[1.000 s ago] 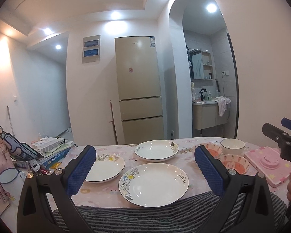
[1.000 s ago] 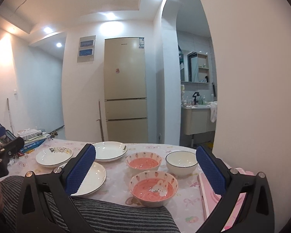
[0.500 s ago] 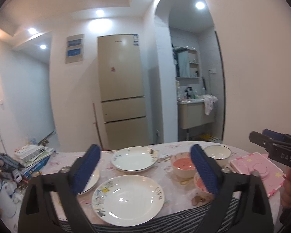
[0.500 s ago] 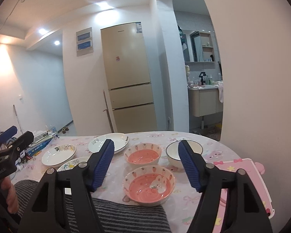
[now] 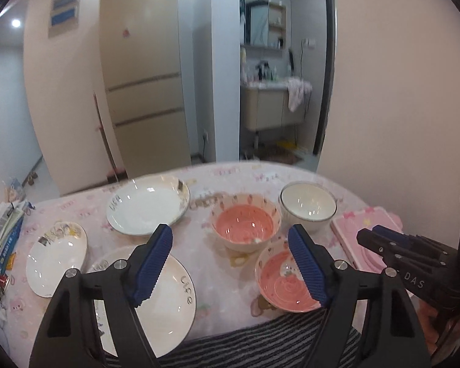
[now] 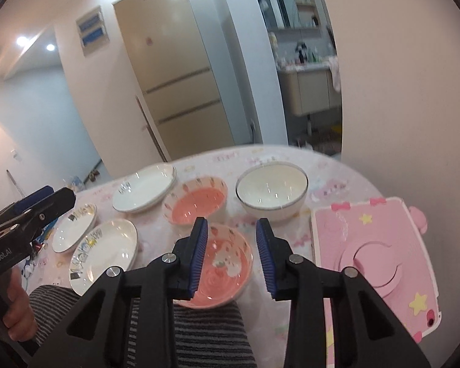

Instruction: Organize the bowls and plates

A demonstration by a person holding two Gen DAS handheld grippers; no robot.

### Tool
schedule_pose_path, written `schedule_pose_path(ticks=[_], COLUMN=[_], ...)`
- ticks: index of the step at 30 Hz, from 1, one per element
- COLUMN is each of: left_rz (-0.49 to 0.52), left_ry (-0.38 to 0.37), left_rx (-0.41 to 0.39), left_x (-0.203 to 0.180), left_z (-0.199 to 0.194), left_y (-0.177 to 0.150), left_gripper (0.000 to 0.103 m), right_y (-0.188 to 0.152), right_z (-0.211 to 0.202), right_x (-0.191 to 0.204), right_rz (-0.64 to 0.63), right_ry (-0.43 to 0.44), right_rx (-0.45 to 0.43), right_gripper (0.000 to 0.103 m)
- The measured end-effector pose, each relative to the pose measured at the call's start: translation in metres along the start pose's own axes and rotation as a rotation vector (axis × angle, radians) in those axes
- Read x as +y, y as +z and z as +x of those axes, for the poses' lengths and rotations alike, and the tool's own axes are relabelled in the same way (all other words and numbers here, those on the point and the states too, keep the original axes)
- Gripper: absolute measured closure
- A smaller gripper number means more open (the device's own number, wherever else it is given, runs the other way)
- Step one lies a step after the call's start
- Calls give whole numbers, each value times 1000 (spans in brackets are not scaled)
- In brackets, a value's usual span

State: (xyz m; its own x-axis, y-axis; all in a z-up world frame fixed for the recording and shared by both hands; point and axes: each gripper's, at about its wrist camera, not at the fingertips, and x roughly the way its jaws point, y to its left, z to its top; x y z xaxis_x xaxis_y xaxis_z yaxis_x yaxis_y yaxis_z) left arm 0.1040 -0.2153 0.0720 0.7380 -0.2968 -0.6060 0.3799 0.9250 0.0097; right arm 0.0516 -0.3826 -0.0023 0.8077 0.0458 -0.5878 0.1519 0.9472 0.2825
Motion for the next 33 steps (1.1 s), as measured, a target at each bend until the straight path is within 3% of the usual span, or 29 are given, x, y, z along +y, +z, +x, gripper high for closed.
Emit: schedule_pose_path(ticks=[2, 7, 13, 20, 21, 22, 24, 26, 28, 32, 33], left_rz=[17, -21, -15, -50, -50, -43, -21, -59, -94, -90, -118], left_ry=[-1, -70, -59, -159, -163, -156, -145, -184, -238, -257, -304], left_rx=[87, 270, 368, 476, 486, 489, 505, 551, 599, 596, 612], left_x=[-5, -7, -8, -6, -7, -9, -13, -11, -9, -15, -15], left_z=[20, 70, 116, 149, 153, 155, 161, 169, 176, 180, 183], left_y=[7, 5, -13, -39, -42, -44, -49, -54, -61, -67, -72], left_gripper=[23, 29, 37, 37, 38, 46, 57, 74, 83, 86, 86], right_y=[2, 14, 19, 5, 2, 0, -3, -5, -5, -5, -5], right_z=[14, 42, 86, 112, 115, 116, 118, 120, 122, 124, 125], right_x=[-15, -29, -23, -10, -11, -12, -11, -9, -7, -1, -3], right_rz=[79, 99, 18, -72, -71, -65, -71, -73, -89, -109, -85], right_ry=[-69, -47, -7, -25, -31, -46, -47, -52, -62, -83, -89], right_rx=[47, 168, 411, 582, 592, 586, 586, 597, 606, 620, 618], right_gripper=[71, 71, 71, 75, 81, 86, 86, 86, 87, 90, 90])
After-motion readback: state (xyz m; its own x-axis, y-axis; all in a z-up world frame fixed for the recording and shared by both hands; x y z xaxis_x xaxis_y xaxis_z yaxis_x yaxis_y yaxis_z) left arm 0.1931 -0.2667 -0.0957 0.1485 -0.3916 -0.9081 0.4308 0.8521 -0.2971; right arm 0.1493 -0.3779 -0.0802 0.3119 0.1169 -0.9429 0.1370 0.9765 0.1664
